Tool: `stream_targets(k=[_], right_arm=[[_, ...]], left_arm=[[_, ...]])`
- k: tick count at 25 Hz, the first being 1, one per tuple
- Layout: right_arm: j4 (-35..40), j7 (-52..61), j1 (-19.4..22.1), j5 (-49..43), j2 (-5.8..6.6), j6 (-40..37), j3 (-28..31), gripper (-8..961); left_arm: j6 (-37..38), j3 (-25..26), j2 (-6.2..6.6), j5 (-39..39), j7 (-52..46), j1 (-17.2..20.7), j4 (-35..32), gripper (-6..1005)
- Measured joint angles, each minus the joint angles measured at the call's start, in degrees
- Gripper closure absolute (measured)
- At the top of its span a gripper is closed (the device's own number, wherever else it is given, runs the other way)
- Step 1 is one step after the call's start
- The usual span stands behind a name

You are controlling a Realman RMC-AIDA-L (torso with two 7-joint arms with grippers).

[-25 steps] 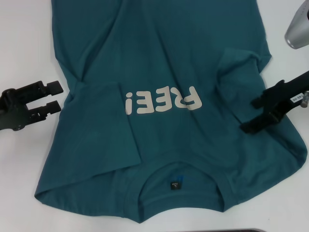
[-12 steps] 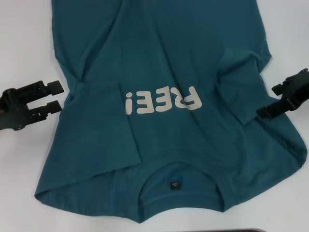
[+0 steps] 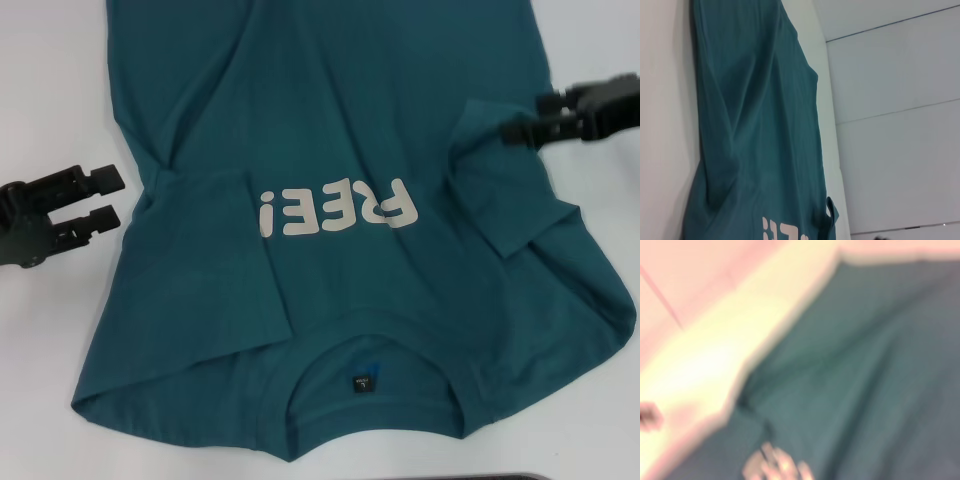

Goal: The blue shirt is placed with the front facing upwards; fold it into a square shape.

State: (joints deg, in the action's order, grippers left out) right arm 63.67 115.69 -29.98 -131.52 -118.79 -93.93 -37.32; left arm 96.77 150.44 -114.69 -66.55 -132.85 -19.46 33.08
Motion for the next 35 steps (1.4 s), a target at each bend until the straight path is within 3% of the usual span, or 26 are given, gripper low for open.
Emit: stream_targets(k=[6,9,15,23,28,35], right_arm=[[-9.97,-4.78,4.77,20.23,0.18,-3.31,6.43,38],[-14.91,-6.83,7.10,24.99,1.11,-5.39,7.73,38],[-22.78,-7.20,9.10,25.35,4.16,-10.71,8.15,38],[-23.35,-3.76,9.52,25.16,4.43,-11.21,9.72,39],[-23.42,-1.65,9.41,25.16,4.45,-8.48,9.88,39],[-23.36,0.35,8.84,23.21,4.78,-5.24,9.45,39]], left_arm=[[1.10,3.24,-0.24,-0.07,6.77,0.38,-0.04,241],[1.67,4.61,-0.47,-0.08,10.28,0.62,-0.04,242],[5.07,3.90,0.09,1.66,11.76,1.49,-0.26,244],[11.27,3.69,3.51,3.46,6.15,6.09,-1.01,247],[12.90,4.09,3.41,5.02,4.54,9.33,-0.81,248],[12.85,3.95,2.95,8.82,3.34,10.21,-0.61,250]])
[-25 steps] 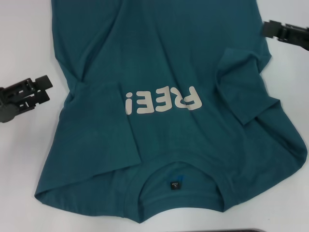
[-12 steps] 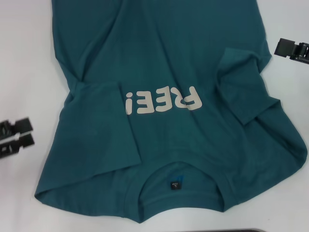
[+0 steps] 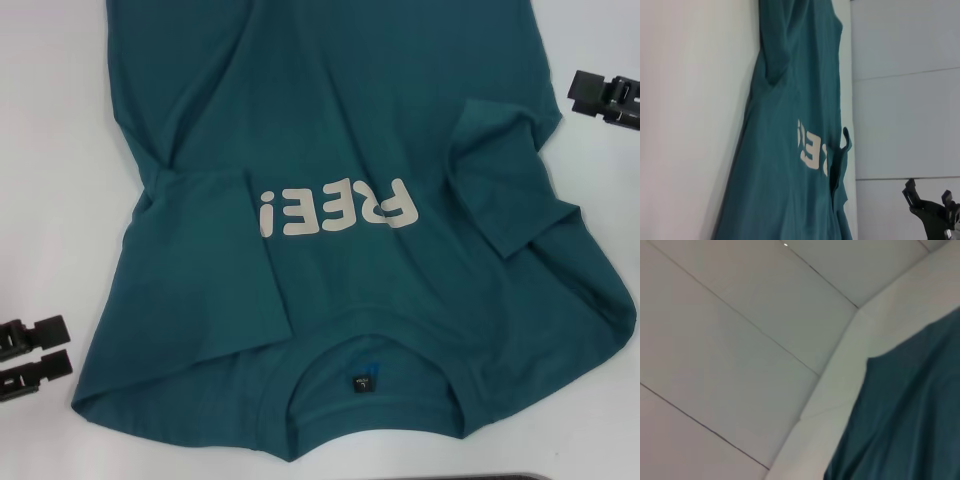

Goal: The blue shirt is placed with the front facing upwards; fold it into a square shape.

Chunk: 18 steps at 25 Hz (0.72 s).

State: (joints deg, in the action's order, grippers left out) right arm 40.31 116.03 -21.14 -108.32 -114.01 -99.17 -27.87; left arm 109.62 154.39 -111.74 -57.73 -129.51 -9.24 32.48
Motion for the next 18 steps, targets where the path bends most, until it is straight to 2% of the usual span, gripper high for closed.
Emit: stream_targets(k=[8,18], right_arm=[[-0.11,3.48,-1.91,-4.71,1.01,0.69,-0.06,39],[-0.15,4.83,-2.33,-5.47,1.16,1.72,-0.17,39]], left_arm=[[-0.38,-0.30,-0.14,3.17,0.02,-0.61,0.10,253],[-3.21,-0.14,-0.25,6.03,3.98,-0.37,0.40,254]])
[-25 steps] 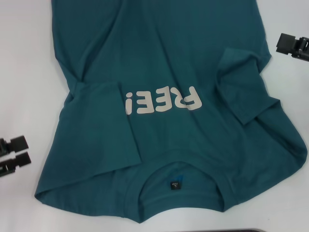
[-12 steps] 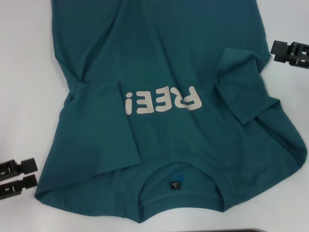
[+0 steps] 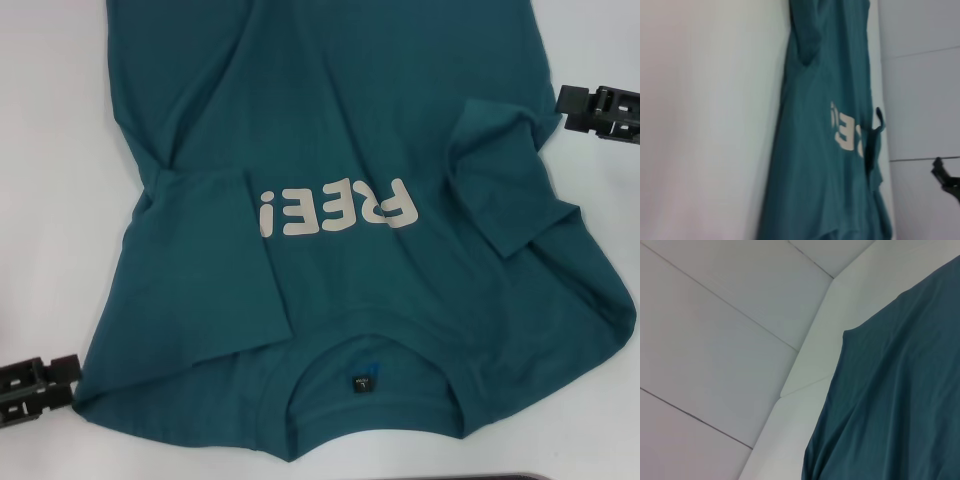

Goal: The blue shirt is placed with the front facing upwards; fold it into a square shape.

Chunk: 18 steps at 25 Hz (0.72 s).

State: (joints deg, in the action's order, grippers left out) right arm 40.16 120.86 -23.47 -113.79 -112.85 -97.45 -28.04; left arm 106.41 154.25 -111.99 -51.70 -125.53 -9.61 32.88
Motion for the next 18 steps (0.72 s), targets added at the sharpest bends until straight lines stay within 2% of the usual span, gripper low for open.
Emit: stream_targets(k=[9,18], right_arm=[[0.03,0.58,0.25,-0.03,0.01,-0.05,-0.08,39],[0.03,0.89,0.29,-0.03,0.10,0.02,-0.07,39]], left_arm=[[-3.91,0.48,-0.25,1.67,3.20,0.54,-0.01,254],[-4.49,0.05,-0.36,1.66,-0.50,0.44,-0.01,255]])
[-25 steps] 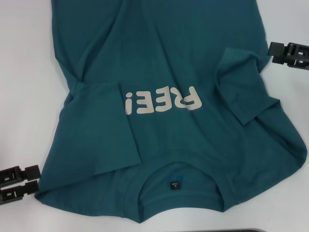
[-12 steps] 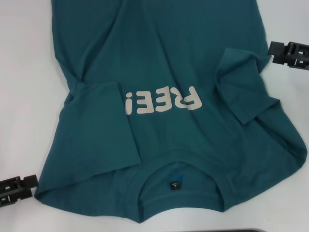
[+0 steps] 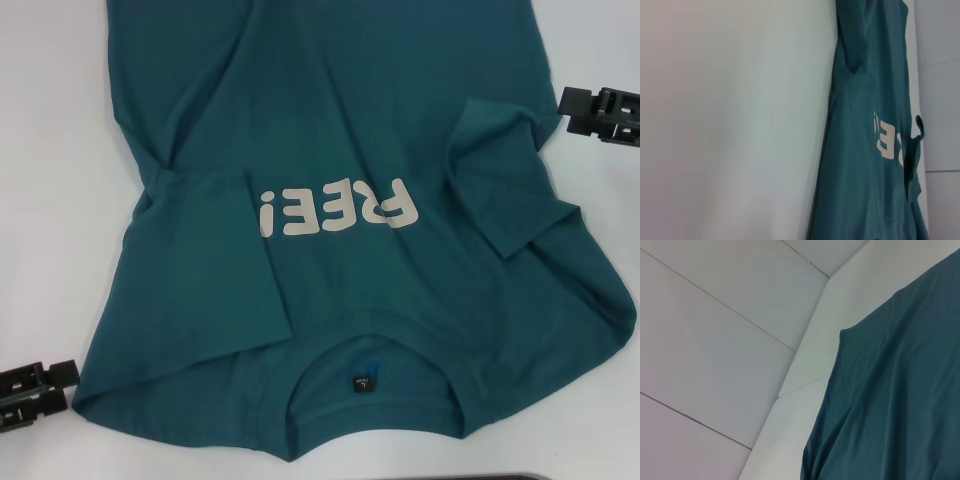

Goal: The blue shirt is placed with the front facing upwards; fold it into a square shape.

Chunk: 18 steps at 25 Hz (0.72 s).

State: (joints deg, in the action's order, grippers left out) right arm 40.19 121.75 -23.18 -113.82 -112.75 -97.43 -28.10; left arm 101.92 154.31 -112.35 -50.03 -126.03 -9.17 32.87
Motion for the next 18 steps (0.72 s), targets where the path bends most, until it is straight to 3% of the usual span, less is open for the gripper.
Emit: stream_targets(k=[18], right_arm=[[-0.03,0.14,0.33,0.00,0.05,0.21,0.31,40]], left_arm=[[-1.08,-0.15,-0.23,1.27,-1.40,-0.50,0.00,254]])
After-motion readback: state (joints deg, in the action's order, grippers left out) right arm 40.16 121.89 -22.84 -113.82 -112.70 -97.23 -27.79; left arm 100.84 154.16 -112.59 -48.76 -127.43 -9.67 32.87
